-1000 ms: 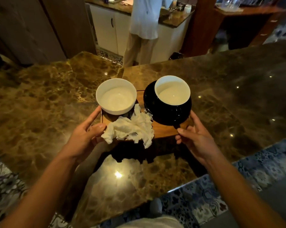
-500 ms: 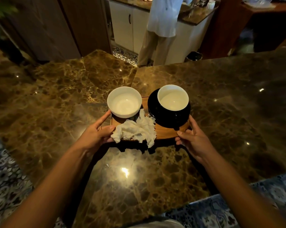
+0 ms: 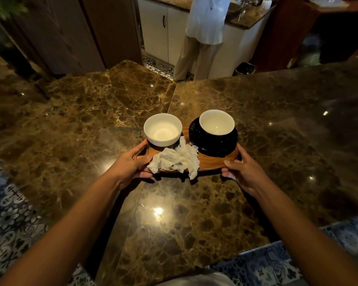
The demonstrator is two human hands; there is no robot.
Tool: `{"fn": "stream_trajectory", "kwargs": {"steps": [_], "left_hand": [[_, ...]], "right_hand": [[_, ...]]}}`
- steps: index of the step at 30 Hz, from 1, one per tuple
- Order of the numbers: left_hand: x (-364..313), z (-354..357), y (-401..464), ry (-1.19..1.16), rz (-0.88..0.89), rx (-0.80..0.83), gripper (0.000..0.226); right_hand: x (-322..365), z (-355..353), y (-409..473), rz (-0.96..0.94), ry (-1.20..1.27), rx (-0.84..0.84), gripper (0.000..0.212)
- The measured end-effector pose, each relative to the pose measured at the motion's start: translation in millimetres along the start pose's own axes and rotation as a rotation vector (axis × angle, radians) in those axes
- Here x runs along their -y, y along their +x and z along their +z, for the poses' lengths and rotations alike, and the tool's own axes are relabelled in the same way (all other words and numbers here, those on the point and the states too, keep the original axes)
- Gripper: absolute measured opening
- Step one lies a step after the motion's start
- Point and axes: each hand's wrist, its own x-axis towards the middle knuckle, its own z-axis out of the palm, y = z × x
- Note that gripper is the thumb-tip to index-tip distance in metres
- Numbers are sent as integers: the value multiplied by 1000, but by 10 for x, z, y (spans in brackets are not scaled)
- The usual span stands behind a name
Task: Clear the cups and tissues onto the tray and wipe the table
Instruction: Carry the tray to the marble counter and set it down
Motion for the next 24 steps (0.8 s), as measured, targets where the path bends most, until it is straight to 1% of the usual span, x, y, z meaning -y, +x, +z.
{"fn": "stream_trajectory", "kwargs": {"steps": [9, 14, 19, 24], "left_hand": [[-46, -27, 68, 98, -50, 24, 75], [-147, -70, 108, 176, -93, 12, 79], [-212, -86, 93, 267, -73, 13, 80], [-257, -136, 95, 363, -65, 11, 80]], "right_hand": [[53, 66, -12, 18, 5, -38, 86], [44, 65, -5, 18, -50, -13, 86], [74, 42, -13, 40, -166, 21, 91], [81, 58, -26, 55, -217, -6, 96]]}}
